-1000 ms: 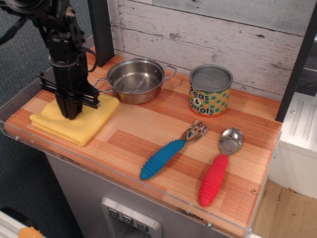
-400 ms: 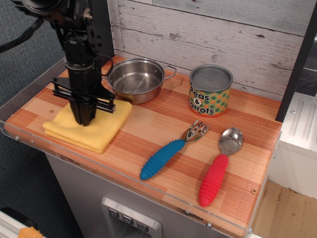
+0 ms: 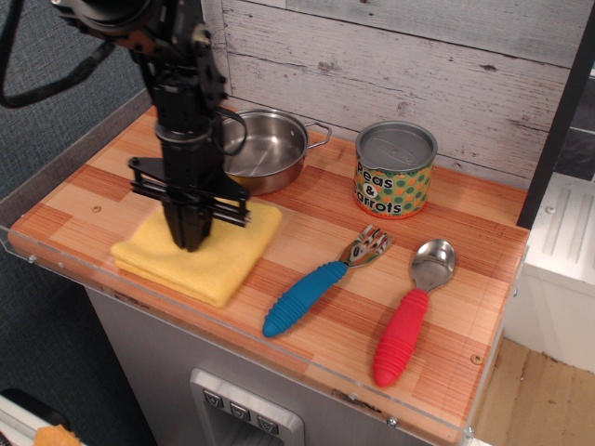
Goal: Move yellow cloth closer to the left of blue utensil.
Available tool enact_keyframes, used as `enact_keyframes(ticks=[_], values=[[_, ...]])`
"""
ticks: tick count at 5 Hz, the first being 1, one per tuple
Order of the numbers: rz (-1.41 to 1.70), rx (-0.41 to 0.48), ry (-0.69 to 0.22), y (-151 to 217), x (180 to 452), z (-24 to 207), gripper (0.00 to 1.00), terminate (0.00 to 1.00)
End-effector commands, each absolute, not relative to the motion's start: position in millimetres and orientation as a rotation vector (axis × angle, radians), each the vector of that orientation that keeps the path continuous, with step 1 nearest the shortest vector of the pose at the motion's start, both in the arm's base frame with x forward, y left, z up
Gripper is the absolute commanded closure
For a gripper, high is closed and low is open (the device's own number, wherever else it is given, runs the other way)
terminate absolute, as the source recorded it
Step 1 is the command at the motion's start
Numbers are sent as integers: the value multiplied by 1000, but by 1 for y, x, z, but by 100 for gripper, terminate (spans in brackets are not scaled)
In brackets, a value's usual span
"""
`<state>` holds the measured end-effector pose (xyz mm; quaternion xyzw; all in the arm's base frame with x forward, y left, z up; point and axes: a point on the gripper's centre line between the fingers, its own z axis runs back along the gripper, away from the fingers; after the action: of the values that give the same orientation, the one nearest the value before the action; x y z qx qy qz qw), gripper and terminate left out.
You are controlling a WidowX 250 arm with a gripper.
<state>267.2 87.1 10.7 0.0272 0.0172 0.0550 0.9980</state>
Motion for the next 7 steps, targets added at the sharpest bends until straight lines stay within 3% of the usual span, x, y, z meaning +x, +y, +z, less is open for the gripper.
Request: enact_keyframes(ticks=[1, 5, 6, 7], values=[[115, 33, -30, 68, 276, 32, 100, 0], [123, 34, -30, 61, 279, 38, 100, 0], [124, 58, -41, 65, 280, 50, 0, 0], [130, 51, -68, 66, 281, 62, 0, 0]])
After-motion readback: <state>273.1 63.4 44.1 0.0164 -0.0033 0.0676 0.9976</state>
